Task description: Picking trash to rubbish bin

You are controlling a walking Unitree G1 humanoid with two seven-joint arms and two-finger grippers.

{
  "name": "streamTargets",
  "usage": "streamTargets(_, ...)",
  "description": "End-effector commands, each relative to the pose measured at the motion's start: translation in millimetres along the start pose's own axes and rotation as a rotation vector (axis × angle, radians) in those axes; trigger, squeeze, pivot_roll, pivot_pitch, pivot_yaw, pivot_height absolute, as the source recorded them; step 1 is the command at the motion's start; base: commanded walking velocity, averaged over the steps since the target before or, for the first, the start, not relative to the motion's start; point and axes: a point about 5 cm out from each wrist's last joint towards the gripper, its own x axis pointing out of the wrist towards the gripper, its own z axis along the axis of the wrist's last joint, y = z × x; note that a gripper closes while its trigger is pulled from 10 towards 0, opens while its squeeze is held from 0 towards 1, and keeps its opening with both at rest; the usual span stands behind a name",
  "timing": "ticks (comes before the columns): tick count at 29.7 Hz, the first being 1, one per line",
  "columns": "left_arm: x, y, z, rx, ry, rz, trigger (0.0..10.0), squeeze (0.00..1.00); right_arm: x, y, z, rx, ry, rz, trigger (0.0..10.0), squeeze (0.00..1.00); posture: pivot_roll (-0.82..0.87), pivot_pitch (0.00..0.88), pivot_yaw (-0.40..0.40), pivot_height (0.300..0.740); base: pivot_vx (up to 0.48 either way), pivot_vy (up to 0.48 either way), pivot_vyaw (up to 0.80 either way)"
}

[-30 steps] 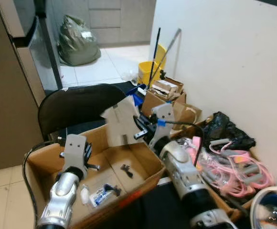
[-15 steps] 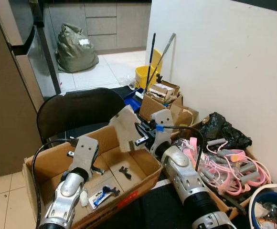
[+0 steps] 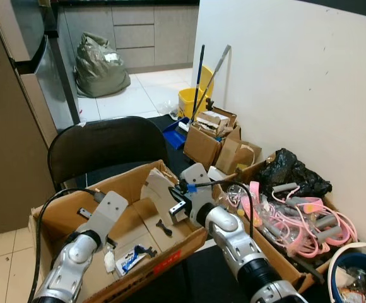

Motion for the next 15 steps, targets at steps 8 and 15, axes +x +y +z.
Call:
streamTargets(8,-3.5,-37.4,19.7,-0.050,-0.075,-0.235,10.0,0.00,8.6,24.4,-1.7,-0.017,-0.003,0.091,10.0,0.00,0.05,0.067,-0.031,0.740,0.000,0.000,0.00)
streamTargets(15,-4.7,-41.9,23.8,-0.050,-0.093,-0.262,10.0,0.00,8.4,28.8,-3.8,-0.002,-0.003,0.110,10.0,0.01,0.05,0.067,-0.028,0.740,0.000,0.000,0.00)
